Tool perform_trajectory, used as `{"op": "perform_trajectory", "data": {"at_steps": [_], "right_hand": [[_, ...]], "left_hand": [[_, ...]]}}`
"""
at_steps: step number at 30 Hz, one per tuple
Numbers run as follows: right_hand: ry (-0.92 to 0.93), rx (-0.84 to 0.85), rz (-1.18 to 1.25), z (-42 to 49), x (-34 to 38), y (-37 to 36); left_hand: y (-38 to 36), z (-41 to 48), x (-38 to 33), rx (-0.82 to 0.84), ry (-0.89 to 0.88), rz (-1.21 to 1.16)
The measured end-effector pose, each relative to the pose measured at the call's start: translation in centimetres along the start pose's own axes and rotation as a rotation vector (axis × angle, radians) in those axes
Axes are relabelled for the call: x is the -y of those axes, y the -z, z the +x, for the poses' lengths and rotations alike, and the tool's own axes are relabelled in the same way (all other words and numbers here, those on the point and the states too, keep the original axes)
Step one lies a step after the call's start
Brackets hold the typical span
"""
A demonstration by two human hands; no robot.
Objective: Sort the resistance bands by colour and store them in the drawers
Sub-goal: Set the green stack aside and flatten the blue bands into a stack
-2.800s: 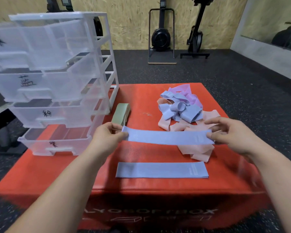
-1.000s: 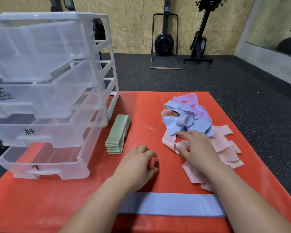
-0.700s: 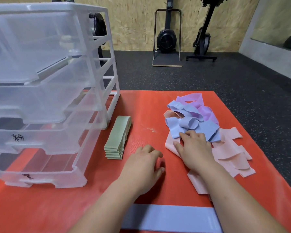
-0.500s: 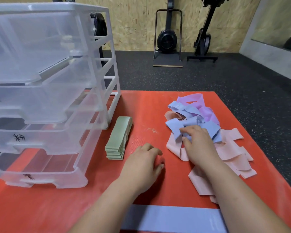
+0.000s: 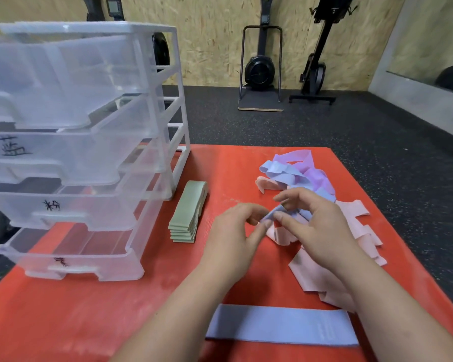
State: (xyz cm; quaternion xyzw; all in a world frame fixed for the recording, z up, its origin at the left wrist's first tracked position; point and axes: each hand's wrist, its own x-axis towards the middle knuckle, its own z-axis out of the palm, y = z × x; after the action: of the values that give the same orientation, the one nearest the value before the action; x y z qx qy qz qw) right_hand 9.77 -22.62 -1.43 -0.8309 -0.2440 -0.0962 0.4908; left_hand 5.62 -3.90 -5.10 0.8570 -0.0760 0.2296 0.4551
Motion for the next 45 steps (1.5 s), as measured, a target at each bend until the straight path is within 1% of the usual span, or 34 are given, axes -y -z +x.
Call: {"op": "perform_trajectory", "data": {"at_steps": [2, 3, 7, 9, 11, 13, 15, 18, 22, 24, 26, 28, 30, 32, 34, 37, 40, 42, 45], "right_hand": [[-0.007, 0.027, 0.109, -0.2, 0.4, 0.1], [-0.014, 0.055, 0.112, -0.4, 0.2, 0.2], [-0.093, 0.140, -0.149, -0.8, -1.7, 0.6], [-0.108, 0.116, -0.137, -0.7, -2.1, 0.9], [-0.071, 0.076, -0.080, -0.4, -1.9, 1.1], [-0.029, 0.050, -0.030, -0.2, -1.4, 1.2], [-0.006, 0.055, -0.033, -0.1, -1.3, 1.1], [-0.002, 0.085, -0.089, 0.0, -1.9, 0.7], [-0.009, 0.150, -0.084, -0.1, -1.5, 0.7], [-0.018, 0.180, -0.033, -0.1, -1.3, 0.7], [-0.042, 0.153, 0.025, 0.1, -1.0, 0.5], [-0.053, 0.079, 0.116, 0.3, -0.5, 0.3], [-0.073, 0.014, 0.246, 0.3, 0.0, 0.2], [-0.085, -0.020, 0.387, 0.2, 0.3, 0.6], [-0.083, -0.051, 0.480, 0.0, 0.7, 1.0], [-0.075, -0.164, 0.534, -0.2, 1.2, 1.8], [-0.119, -0.321, 0.547, -0.3, 0.5, 3.0], [-0.153, -0.410, 0.528, -0.3, -0.2, 3.8], [-0.217, -0.516, 0.570, -0.5, -1.0, 5.0]], "left_hand": [[0.0, 0.1, -0.1, -0.008, 0.130, -0.145], [0.1, 0.2, 0.0, -0.024, 0.180, -0.207], [0.4, 0.3, -0.4, -0.081, 0.301, -0.398], [0.5, 0.2, -0.4, -0.107, 0.359, -0.469], [0.5, 0.3, -0.3, -0.134, 0.407, -0.523], [0.5, 0.5, -0.1, -0.161, 0.437, -0.539], [0.5, 0.7, 0.2, -0.159, 0.458, -0.535], [0.3, 0.7, 0.6, -0.120, 0.446, -0.526], [0.5, 0.8, 0.7, -0.087, 0.242, -0.426], [0.4, 1.0, 0.6, -0.053, 0.215, -0.429], [0.2, 0.9, 0.2, -0.055, 0.253, -0.531], [-0.1, 0.9, -0.2, -0.044, 0.296, -0.621], [-0.3, 0.7, -0.3, 0.049, 0.293, -0.639], [-0.6, 0.5, 0.2, 0.159, 0.230, -0.565], [-0.9, 0.4, 1.0, 0.222, 0.181, -0.428], [-0.8, 0.3, 2.0, 0.280, 0.163, -0.264], [-0.6, 0.2, 2.8, 0.374, 0.160, -0.125], [-0.6, 0.1, 3.0, 0.389, 0.152, -0.058], [-0.4, 0.1, 3.4, 0.320, 0.100, 0.071]]}}
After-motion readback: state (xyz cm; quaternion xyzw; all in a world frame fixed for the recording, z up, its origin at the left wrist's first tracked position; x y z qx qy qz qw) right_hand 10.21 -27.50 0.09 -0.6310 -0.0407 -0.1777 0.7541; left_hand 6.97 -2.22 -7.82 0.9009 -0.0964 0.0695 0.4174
